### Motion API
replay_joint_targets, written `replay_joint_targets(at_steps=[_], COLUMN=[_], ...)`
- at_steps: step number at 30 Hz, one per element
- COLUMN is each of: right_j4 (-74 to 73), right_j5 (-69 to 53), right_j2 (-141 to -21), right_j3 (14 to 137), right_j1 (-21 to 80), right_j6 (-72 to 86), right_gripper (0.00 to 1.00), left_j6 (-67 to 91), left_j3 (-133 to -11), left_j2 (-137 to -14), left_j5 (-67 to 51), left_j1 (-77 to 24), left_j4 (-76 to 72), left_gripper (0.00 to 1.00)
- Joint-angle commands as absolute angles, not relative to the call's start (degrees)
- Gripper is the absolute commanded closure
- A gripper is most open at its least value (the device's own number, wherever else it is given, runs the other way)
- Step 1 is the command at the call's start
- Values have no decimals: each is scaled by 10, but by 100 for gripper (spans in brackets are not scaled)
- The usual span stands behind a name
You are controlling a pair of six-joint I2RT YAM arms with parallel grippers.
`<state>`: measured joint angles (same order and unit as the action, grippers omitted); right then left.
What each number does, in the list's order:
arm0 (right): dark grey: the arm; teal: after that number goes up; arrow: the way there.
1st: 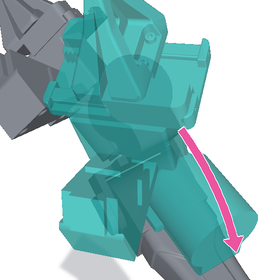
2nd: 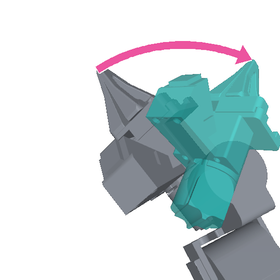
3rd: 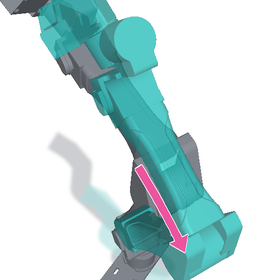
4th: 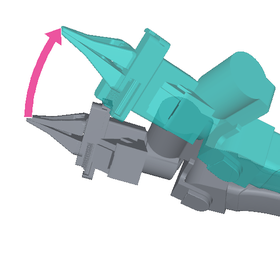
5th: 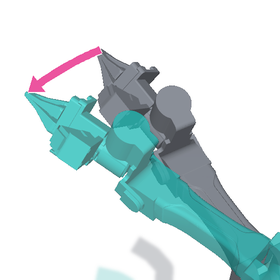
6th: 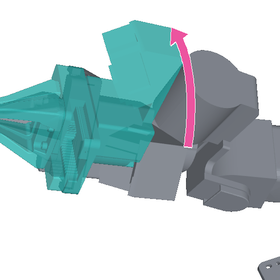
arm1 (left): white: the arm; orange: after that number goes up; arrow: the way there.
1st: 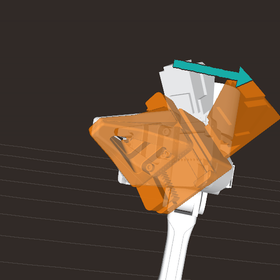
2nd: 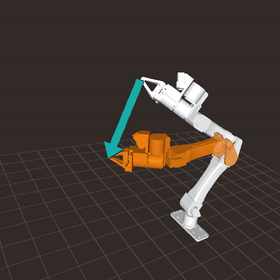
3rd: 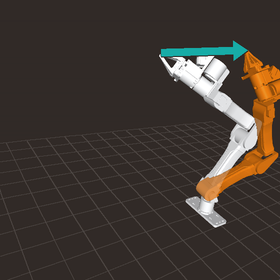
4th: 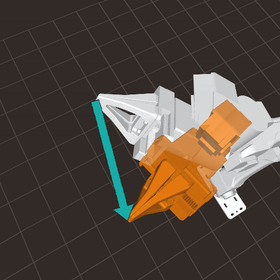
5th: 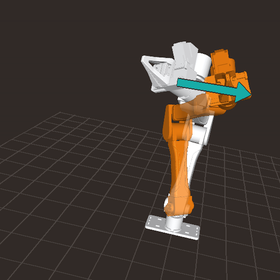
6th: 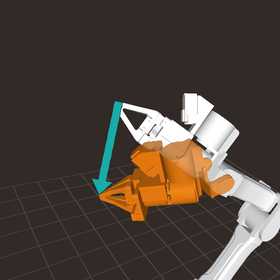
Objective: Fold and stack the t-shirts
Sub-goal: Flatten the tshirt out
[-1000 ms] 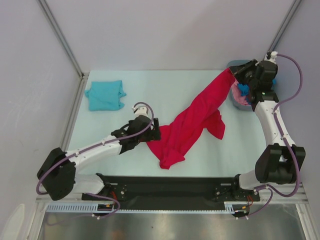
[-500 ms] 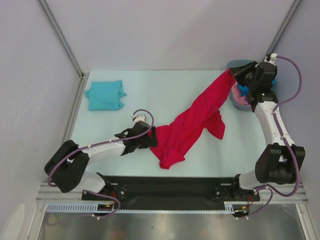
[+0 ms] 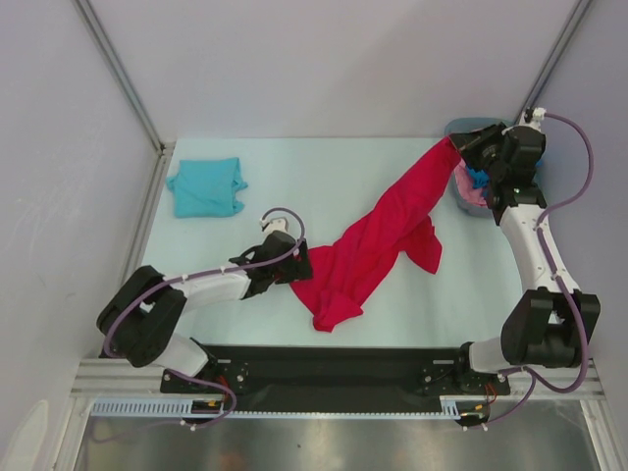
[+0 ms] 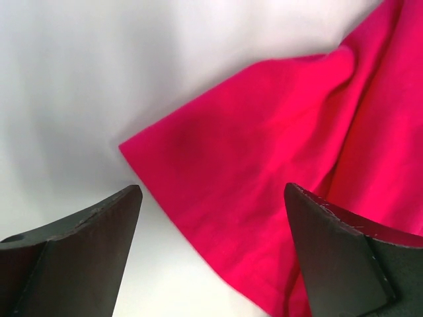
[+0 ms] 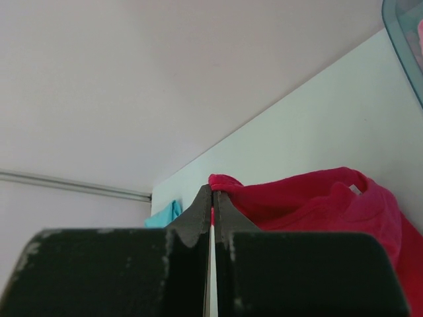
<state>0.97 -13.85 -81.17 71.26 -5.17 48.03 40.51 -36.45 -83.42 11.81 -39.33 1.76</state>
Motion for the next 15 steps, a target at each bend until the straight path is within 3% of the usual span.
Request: replay_joint_targets(at_steps=[1, 5, 8, 11, 12, 15], right_j4=[52, 57, 61, 61, 62, 69], right_j5=[-147, -148, -148, -149, -149, -152], right_j2=[-784, -772, -766, -756, -750, -737], right_j3=[711, 698, 687, 680, 678, 660], right_j1=[-55, -55, -55, -56, -56, -56], right_j6=[486, 491, 493, 496, 497, 505], right_gripper=[100, 100, 100, 100, 100, 100], left_j6=[403, 399, 392, 390, 391, 390], left_j3=[-386, -404, -416, -418, -419, -423], left_j2=[-863, -876, -885, -892, -894, -892], left_j5=[113, 113, 112, 112, 113, 121], left_j1=[-386, -377, -370, -363, -362, -360], left_j4=[16, 15, 19, 20, 25, 33], left_gripper=[6, 21, 44, 76, 99, 100])
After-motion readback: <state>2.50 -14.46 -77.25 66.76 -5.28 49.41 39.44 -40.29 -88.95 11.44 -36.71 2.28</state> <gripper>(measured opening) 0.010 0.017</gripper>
